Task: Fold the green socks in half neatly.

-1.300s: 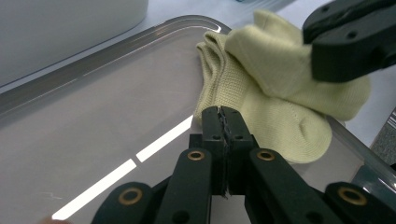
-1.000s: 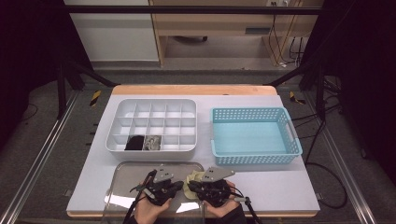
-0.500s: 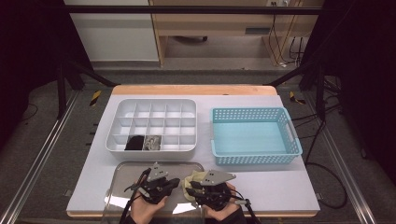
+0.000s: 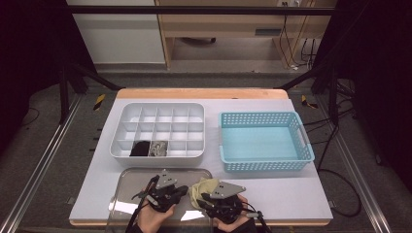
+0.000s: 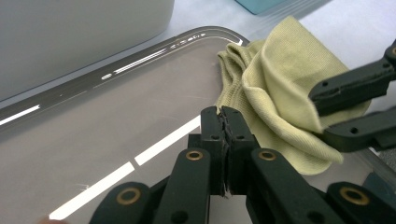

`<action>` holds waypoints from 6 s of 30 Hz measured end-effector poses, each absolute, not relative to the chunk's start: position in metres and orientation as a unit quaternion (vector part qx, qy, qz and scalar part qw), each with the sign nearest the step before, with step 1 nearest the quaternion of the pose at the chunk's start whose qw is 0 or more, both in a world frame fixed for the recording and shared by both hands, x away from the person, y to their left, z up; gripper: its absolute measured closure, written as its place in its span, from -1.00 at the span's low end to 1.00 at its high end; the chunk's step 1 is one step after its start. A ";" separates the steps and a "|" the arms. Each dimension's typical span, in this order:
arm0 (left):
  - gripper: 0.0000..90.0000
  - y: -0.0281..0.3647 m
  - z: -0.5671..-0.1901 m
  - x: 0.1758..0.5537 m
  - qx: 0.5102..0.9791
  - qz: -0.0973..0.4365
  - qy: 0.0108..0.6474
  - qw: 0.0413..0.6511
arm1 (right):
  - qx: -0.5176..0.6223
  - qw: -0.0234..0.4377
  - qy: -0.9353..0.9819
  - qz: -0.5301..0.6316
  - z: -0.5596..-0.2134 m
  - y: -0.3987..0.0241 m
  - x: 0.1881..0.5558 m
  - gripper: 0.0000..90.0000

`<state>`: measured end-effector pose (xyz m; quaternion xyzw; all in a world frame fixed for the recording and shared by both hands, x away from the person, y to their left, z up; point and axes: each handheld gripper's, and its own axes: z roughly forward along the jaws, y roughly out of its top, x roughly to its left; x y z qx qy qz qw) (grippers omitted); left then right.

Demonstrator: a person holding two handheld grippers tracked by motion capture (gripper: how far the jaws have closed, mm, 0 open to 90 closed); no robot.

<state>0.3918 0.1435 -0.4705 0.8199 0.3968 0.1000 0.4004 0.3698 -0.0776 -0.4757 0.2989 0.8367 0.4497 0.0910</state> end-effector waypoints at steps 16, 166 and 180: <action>0.97 0.141 -0.473 0.393 0.824 0.094 0.393 0.396 | 0.281 0.073 0.835 0.467 -0.473 -0.071 0.374 0.99; 0.89 0.112 -0.453 0.396 0.807 0.090 0.382 0.442 | 0.323 0.097 0.812 0.476 -0.462 -0.105 0.377 0.93; 0.76 0.144 -0.473 0.395 0.806 0.086 0.416 0.411 | 0.312 0.101 0.818 0.473 -0.458 -0.098 0.376 0.93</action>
